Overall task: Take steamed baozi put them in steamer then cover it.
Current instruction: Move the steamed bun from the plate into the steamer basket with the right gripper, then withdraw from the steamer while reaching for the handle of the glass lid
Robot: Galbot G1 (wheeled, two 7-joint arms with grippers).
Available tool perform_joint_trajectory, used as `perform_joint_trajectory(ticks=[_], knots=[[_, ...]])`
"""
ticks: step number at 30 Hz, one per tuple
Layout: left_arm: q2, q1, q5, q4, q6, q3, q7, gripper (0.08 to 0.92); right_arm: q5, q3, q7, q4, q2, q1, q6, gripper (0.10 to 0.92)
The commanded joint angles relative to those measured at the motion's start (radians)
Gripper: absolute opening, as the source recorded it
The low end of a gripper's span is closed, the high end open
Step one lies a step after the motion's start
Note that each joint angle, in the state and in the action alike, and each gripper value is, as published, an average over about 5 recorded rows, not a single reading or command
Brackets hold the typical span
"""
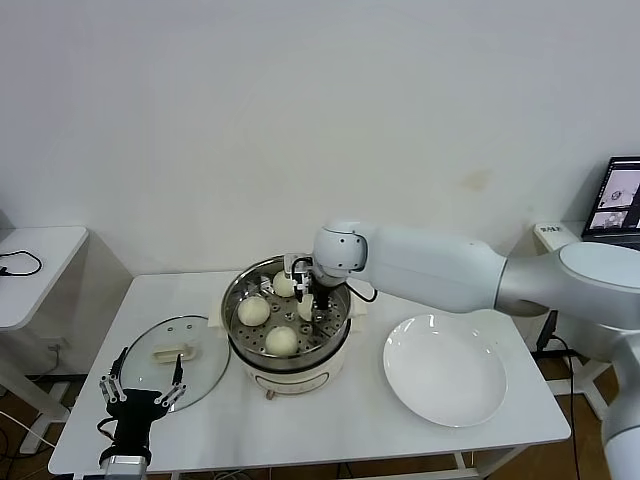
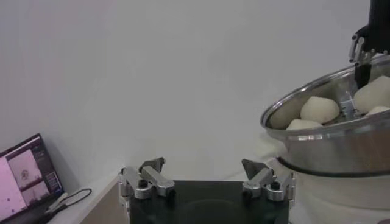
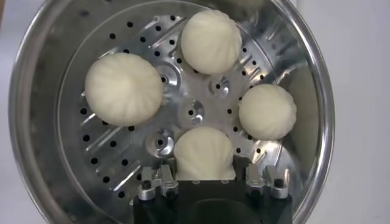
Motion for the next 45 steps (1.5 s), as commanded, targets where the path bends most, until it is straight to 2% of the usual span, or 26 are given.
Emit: perform_joint_trajectory(ticks=[1, 6, 11, 14, 21, 24, 27, 32, 38, 41, 45], knots=[[0.000, 0.002, 0.000, -0.005, 0.000, -0.001, 0.000, 0.823, 0.003, 0.012, 0.007, 0.021, -0.018, -0.003, -0.006, 0.630], [0.001, 0.006, 0.001, -0.009, 0.000, -0.003, -0.001, 0.823, 0.008, 0.033, -0.003, 0.072, -0.065, 0.038, -0.002, 0.766], [0.003, 0.005, -0.002, -0.013, -0.002, -0.006, 0.000, 0.823, 0.023, 0.096, 0.038, 0.181, -0.167, 0.061, 0.010, 0.820], [0.002, -0.002, -0.005, -0.006, -0.012, -0.005, 0.001, 0.823, 0.065, 0.162, 0.150, 0.267, -0.254, 0.012, 0.009, 0.822], [-0.019, -0.018, -0.007, 0.038, -0.085, 0.007, -0.003, 0.823, 0.127, 0.407, 0.577, 0.405, -0.420, -0.305, 0.140, 0.823], [-0.028, -0.021, -0.008, 0.048, -0.111, 0.011, -0.005, 0.823, 0.122, 0.587, 0.692, 0.432, -0.459, -0.517, 0.237, 0.823], [-0.038, -0.025, -0.013, 0.050, -0.128, 0.015, -0.015, 0.823, 0.094, 0.818, 0.746, 0.463, -0.469, -0.748, 0.337, 0.823], [-0.054, -0.030, -0.028, 0.068, -0.144, 0.018, -0.030, 0.823, 0.008, 1.199, 0.769, 0.484, -0.415, -1.111, 0.547, 0.823], [-0.057, -0.023, -0.026, 0.093, -0.144, 0.027, -0.027, 0.823, -0.084, 1.593, 0.679, 0.446, -0.265, -1.483, 0.788, 0.823], [-0.058, -0.025, -0.004, 0.114, -0.142, 0.030, -0.028, 0.823, -0.087, 1.737, 0.632, 0.450, -0.188, -1.613, 0.844, 0.823], [-0.041, -0.037, 0.144, 0.163, -0.141, 0.013, -0.034, 0.823, -0.034, 1.909, 0.580, 0.500, -0.100, -1.744, 0.839, 0.823]])
